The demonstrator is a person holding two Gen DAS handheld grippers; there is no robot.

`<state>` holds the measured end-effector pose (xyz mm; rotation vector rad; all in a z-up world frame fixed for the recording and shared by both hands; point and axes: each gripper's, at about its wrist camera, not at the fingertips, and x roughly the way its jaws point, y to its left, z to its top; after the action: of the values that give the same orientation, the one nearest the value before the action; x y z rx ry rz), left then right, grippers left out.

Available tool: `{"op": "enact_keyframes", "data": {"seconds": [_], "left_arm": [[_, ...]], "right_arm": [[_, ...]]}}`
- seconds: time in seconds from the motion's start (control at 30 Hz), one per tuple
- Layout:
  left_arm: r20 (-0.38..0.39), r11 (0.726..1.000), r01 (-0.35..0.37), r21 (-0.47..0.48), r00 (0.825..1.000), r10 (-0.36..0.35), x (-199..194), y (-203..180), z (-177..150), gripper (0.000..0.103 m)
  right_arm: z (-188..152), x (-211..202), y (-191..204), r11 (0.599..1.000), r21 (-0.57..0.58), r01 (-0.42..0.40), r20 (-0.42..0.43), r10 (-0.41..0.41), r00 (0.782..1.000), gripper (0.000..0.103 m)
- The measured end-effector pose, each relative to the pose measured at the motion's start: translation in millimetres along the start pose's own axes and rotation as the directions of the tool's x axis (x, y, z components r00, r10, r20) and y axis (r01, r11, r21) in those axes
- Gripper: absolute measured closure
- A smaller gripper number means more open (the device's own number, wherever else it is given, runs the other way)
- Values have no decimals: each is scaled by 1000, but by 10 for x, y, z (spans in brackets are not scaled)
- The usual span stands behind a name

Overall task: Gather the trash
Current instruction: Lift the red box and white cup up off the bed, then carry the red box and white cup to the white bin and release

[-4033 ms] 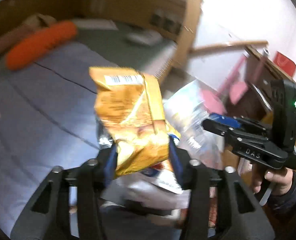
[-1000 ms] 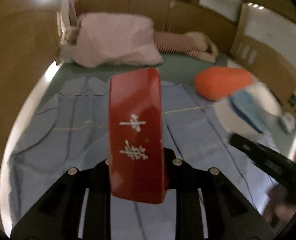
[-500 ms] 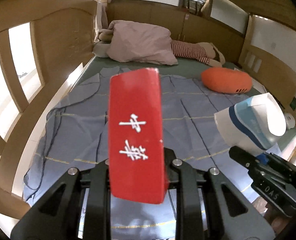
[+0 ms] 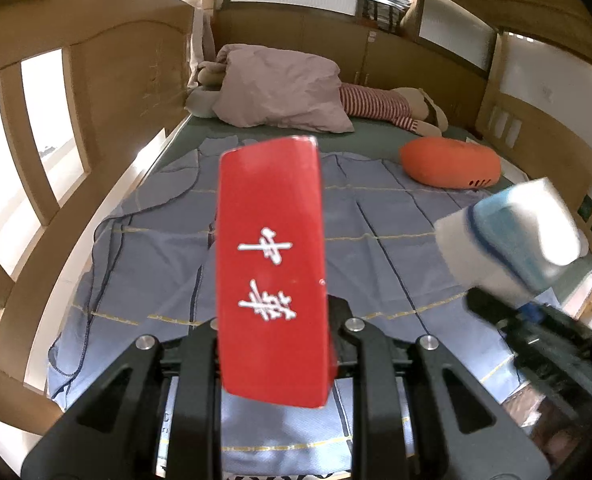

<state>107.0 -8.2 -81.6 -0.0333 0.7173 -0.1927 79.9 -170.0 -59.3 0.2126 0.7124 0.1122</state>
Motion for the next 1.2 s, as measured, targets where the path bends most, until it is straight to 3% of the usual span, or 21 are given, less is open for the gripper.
{"op": "enact_keyframes", "data": {"seconds": [0.13, 0.23, 0.27, 0.37, 0.47, 0.5, 0.57, 0.6, 0.63, 0.7, 0.77, 0.83, 0.87, 0.9, 0.93, 1.0, 1.03, 1.1, 1.17, 1.2], "left_arm": [[-17, 998, 58, 31, 998, -58, 61, -122, -24, 81], [-28, 990, 117, 81, 993, -116, 47, -328, -53, 81], [-32, 986, 139, 96, 990, -137, 31, -397, -62, 81], [-40, 949, 239, 206, 971, -236, -84, -850, -91, 81], [-76, 896, 325, 302, 945, -318, -173, -1365, -166, 81], [-113, 866, 384, 320, 923, -368, -208, -1591, -202, 81], [-192, 795, 505, 337, 863, -467, -310, -2042, -277, 81], [-225, 760, 551, 344, 835, -503, -370, -2223, -319, 81], [-263, 713, 607, 352, 795, -547, -458, -2458, -380, 81], [-328, 626, 685, 373, 728, -601, -609, -2831, -501, 81], [-426, 515, 768, 382, 640, -639, -763, -3242, -685, 81], [-500, 441, 822, 361, 570, -653, -839, -3498, -829, 77], [-555, 396, 847, 355, 531, -640, -861, -3667, -938, 50], [-570, 386, 846, 368, 533, -625, -862, -3743, -1008, 11], [-560, 388, 830, 401, 558, -612, -870, -3790, -1065, 2], [-533, 412, 798, 441, 602, -595, -848, -3772, -1068, 3], [-528, 436, 792, 427, 610, -591, -806, -3694, -1024, 3], [-503, 493, 775, 394, 631, -590, -716, -3452, -846, 3], [-447, 557, 742, 372, 670, -593, -660, -3118, -614, 3], [-402, 599, 713, 365, 701, -589, -634, -2884, -470, 3]], "right_arm": [[-124, -732, -327, 999, 45, -3, 70, -1, 998, 72], [-275, -1326, -619, 997, 62, 53, 111, -60, 992, 72], [-385, -1681, -832, 990, 85, 109, 126, -119, 985, 72], [-610, -2178, -1190, 967, 140, 213, 114, -229, 967, 71], [-945, -2512, -1595, 912, 191, 362, 27, -374, 927, 67], [-1020, -2531, -1680, 901, 206, 381, -6, -388, 922, 63], [-1213, -2568, -1902, 863, 266, 429, -93, -420, 903, 45], [-1254, -2621, -1961, 848, 294, 442, -97, -433, 896, 33], [-1280, -2694, -2001, 835, 321, 447, -85, -444, 892, 32], [-1248, -2987, -2083, 807, 402, 433, 11, -477, 879, 27], [-1188, -3359, -2098, 778, 480, 405, 164, -533, 830, 16], [-1125, -3568, -2072, 772, 507, 384, 260, -562, 785, 5], [-1113, -3603, -2072, 773, 506, 383, 277, -565, 777, 5], [-1067, -3636, -2073, 776, 497, 388, 288, -569, 770, 5], [-1017, -3626, -2088, 779, 488, 393, 288, -569, 770, 5], [-978, -3579, -2067, 792, 468, 391, 288, -556, 780, 5], [-970, -3573, -2059, 797, 463, 387, 289, -549, 784, 5], [-996, -3578, -2092, 817, 435, 379, 286, -525, 802, 5], [-904, -3499, -2082, 828, 416, 377, 285, -512, 810, 5], [-834, -3436, -2064, 838, 403, 367, 286, -496, 820, 5]]}}
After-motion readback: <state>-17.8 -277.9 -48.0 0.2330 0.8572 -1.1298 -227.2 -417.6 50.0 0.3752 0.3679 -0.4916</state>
